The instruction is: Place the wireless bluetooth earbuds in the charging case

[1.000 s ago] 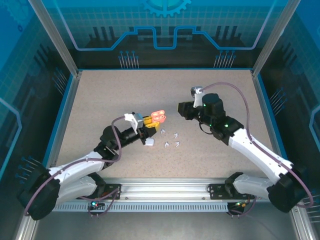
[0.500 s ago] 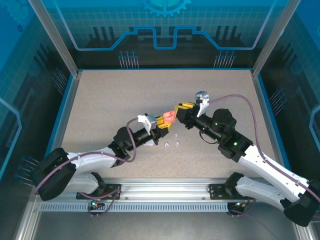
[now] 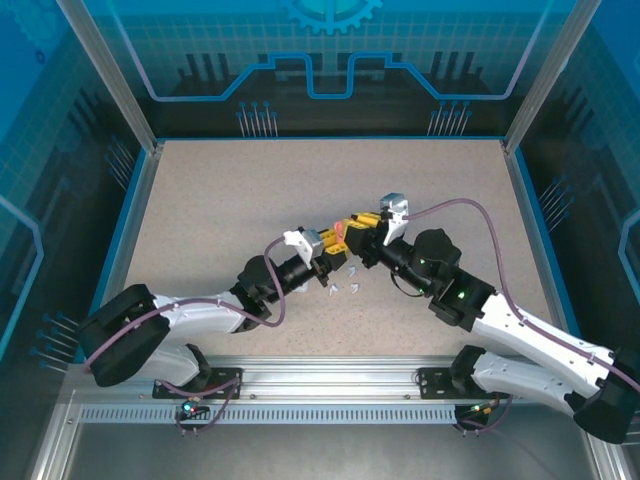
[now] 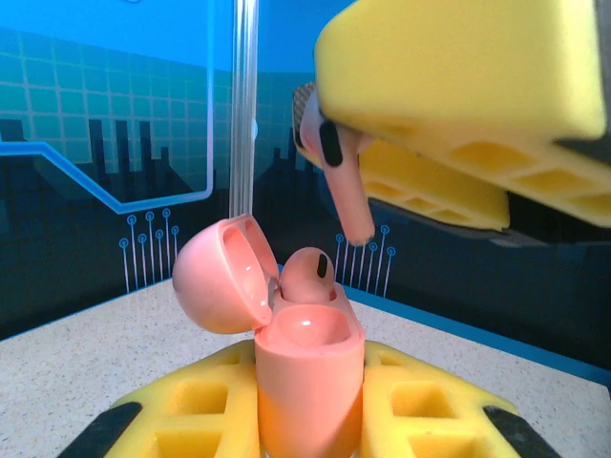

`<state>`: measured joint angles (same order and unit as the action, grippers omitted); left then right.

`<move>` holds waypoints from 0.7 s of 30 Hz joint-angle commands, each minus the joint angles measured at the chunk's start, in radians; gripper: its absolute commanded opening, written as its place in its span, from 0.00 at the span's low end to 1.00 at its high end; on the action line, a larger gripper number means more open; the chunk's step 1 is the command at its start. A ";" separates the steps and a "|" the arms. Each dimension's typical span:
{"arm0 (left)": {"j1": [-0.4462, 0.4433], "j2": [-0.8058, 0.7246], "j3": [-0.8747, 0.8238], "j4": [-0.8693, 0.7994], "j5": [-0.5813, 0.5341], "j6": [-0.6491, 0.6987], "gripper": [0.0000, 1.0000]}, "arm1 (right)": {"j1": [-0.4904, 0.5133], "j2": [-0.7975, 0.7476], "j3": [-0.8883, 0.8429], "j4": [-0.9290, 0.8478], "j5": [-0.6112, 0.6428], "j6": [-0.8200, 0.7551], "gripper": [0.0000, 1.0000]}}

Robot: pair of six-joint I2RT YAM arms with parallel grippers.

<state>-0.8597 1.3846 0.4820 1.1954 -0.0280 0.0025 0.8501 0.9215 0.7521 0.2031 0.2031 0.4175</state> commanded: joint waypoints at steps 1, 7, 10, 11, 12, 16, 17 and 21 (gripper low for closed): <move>-0.014 0.011 0.035 0.078 -0.032 0.016 0.00 | 0.019 0.012 -0.007 0.044 0.041 -0.026 0.29; -0.021 0.016 0.036 0.087 -0.039 0.017 0.00 | 0.030 0.029 -0.009 0.055 0.048 -0.025 0.29; -0.022 0.017 0.036 0.089 -0.044 0.017 0.00 | 0.035 0.038 -0.007 0.057 0.049 -0.025 0.29; -0.022 0.017 0.036 0.090 -0.045 0.018 0.00 | 0.035 0.040 -0.008 0.058 0.049 -0.025 0.29; -0.023 0.017 0.036 0.093 -0.044 0.017 0.00 | 0.037 0.042 -0.007 0.058 0.048 -0.025 0.29; -0.024 0.017 0.036 0.095 -0.048 0.017 0.00 | 0.043 0.051 -0.005 0.061 0.048 -0.022 0.29; -0.024 0.018 0.035 0.097 -0.050 0.018 0.00 | 0.045 0.053 -0.003 0.061 0.049 -0.023 0.29; -0.026 0.019 0.035 0.099 -0.055 0.016 0.00 | 0.050 0.059 -0.002 0.062 0.051 -0.022 0.29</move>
<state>-0.8757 1.3945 0.4835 1.2251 -0.0673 0.0032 0.8810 0.9726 0.7521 0.2264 0.2367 0.4053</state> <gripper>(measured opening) 0.218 0.288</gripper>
